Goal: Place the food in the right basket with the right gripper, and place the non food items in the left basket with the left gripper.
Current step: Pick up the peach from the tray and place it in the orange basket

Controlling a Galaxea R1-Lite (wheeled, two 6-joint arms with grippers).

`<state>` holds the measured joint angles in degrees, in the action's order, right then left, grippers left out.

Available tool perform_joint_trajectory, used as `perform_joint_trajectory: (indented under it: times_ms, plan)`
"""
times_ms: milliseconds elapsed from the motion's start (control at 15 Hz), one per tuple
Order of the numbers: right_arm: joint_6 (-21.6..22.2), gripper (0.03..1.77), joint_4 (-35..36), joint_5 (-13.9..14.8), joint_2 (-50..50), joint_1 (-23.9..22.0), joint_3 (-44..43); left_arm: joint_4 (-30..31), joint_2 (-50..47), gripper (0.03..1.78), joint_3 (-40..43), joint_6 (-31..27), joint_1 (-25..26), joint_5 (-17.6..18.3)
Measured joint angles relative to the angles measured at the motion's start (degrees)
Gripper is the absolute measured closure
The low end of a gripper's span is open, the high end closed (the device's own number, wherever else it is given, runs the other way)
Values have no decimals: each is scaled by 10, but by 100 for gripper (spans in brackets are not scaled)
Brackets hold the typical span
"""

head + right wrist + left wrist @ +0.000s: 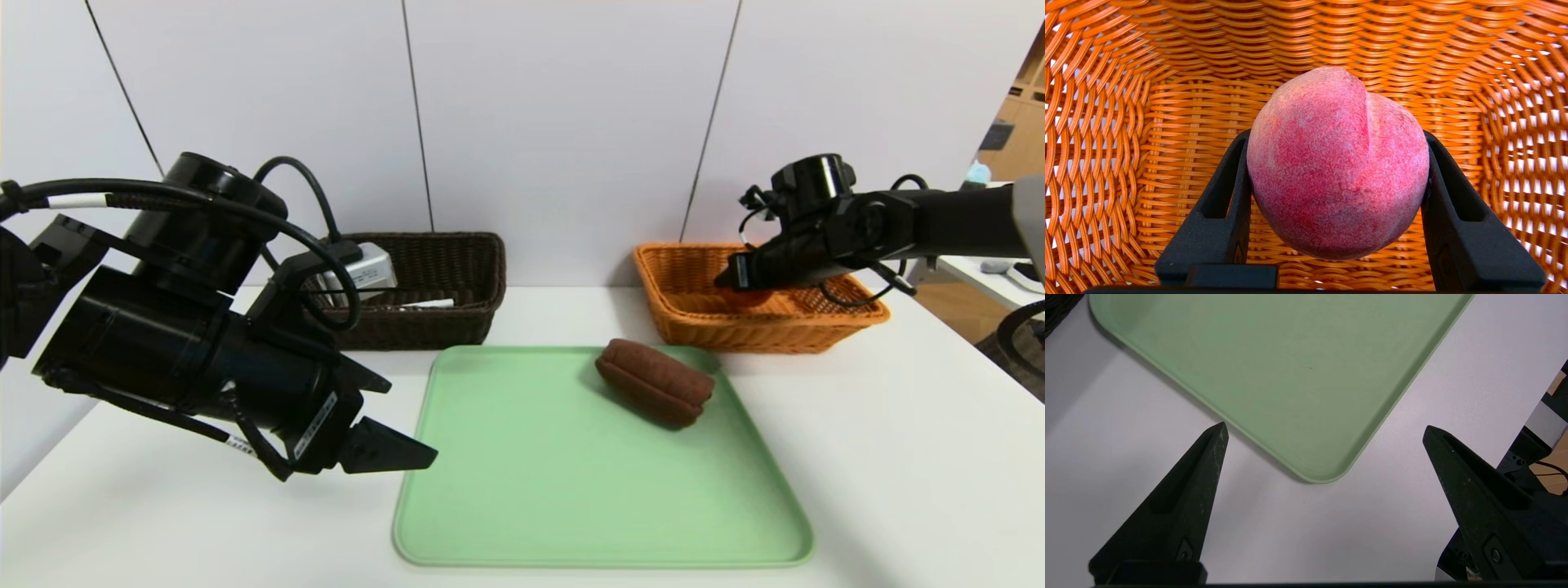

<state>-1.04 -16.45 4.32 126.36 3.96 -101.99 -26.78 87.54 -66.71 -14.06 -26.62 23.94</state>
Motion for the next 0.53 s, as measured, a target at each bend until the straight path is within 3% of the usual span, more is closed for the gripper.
perform_joint_trajectory:
  times_ms: [533]
  plan:
    - [-1,68,-7,-1,9,1,-9,3,6,12,0,0,0,1]
